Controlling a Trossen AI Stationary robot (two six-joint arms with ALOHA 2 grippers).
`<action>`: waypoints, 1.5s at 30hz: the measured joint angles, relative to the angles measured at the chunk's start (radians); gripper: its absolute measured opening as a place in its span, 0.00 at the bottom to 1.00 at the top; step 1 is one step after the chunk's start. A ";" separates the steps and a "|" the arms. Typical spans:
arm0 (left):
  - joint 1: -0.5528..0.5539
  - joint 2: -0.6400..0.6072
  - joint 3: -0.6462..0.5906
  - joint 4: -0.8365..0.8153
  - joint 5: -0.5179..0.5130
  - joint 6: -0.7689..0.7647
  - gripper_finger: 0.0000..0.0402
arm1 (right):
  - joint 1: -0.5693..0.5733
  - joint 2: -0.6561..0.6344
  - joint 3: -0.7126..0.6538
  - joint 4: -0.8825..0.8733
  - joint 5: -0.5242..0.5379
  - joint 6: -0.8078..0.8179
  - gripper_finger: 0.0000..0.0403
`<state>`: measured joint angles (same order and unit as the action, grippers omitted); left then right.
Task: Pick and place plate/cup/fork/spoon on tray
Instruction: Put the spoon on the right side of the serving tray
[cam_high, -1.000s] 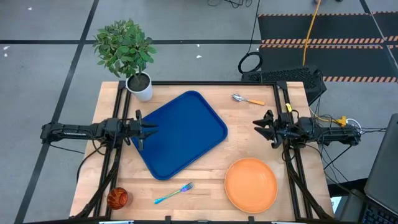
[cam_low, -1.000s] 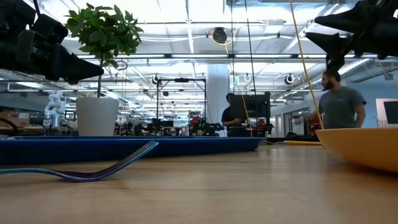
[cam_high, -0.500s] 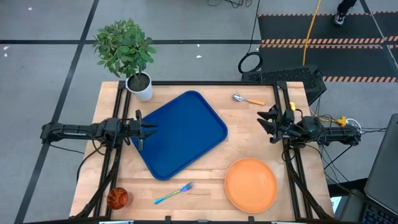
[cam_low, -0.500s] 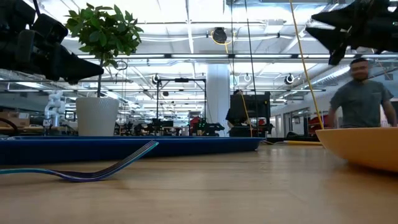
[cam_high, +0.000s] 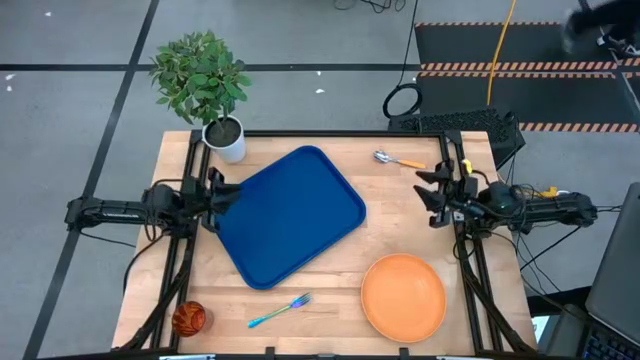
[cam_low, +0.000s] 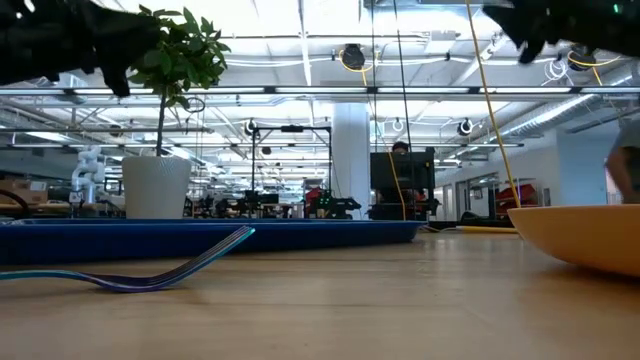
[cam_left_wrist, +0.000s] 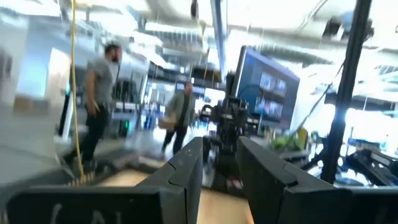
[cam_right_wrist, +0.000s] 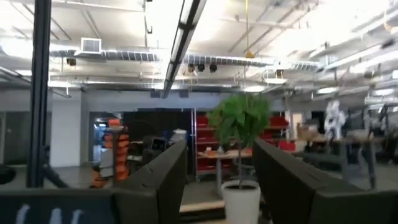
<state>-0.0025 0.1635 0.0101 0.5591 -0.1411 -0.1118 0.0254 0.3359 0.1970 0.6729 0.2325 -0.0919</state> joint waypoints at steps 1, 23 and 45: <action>0.000 0.000 0.000 0.024 0.000 0.031 0.26 | 0.000 0.040 0.043 -0.019 0.000 -0.020 0.45; 0.000 0.000 0.000 -0.041 0.000 0.058 0.26 | -0.100 0.748 0.674 -0.679 0.055 -0.035 0.45; 0.002 0.000 0.000 -0.150 -0.371 0.093 0.26 | -0.210 0.930 0.674 -0.804 0.319 -0.138 0.45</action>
<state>-0.0006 0.1635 0.0101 0.4090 -0.5116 -0.0186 -0.1847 1.2662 0.8711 -0.1313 0.5510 -0.2300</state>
